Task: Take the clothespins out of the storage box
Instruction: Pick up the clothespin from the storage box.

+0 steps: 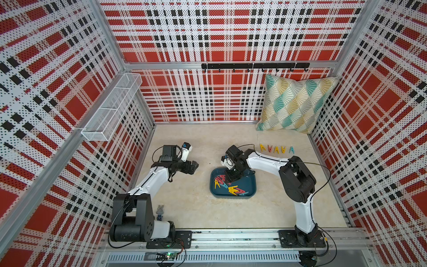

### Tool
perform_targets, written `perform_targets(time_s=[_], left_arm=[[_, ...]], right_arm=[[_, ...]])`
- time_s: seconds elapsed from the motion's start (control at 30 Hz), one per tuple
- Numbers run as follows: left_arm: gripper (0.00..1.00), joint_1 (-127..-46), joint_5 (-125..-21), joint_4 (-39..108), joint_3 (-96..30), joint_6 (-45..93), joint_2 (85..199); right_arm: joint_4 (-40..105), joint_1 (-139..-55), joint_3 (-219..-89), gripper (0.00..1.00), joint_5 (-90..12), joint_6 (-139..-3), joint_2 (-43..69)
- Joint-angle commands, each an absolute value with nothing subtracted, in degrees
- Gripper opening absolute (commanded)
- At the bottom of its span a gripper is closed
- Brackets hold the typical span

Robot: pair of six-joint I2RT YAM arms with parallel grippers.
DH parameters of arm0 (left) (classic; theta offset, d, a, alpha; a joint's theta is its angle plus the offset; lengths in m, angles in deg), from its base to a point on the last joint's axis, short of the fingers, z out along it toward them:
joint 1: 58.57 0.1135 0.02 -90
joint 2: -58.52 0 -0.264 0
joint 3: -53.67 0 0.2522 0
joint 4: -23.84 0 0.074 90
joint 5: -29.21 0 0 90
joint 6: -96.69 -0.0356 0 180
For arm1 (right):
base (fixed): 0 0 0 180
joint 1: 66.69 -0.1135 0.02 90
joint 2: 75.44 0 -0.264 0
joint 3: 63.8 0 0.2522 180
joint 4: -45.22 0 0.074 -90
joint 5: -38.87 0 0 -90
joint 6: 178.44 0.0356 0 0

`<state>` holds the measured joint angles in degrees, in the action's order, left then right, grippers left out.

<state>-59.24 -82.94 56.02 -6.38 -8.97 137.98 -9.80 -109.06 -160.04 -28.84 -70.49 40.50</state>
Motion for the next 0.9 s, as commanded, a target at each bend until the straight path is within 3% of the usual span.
perform_targets(time_s=[0.0, 0.87], left_arm=[[0.92, -58.5, -83.9, 55.3, -6.1, -9.1, 137.0], [0.92, -58.6, -83.8, 55.3, -6.0, -9.1, 137.4]], right_arm=[[-9.8, -109.4, -159.4, 0.11, -28.6, -70.0, 37.1], [-11.7, -108.8, -156.5, 0.02, -34.8, -68.5, 22.9]])
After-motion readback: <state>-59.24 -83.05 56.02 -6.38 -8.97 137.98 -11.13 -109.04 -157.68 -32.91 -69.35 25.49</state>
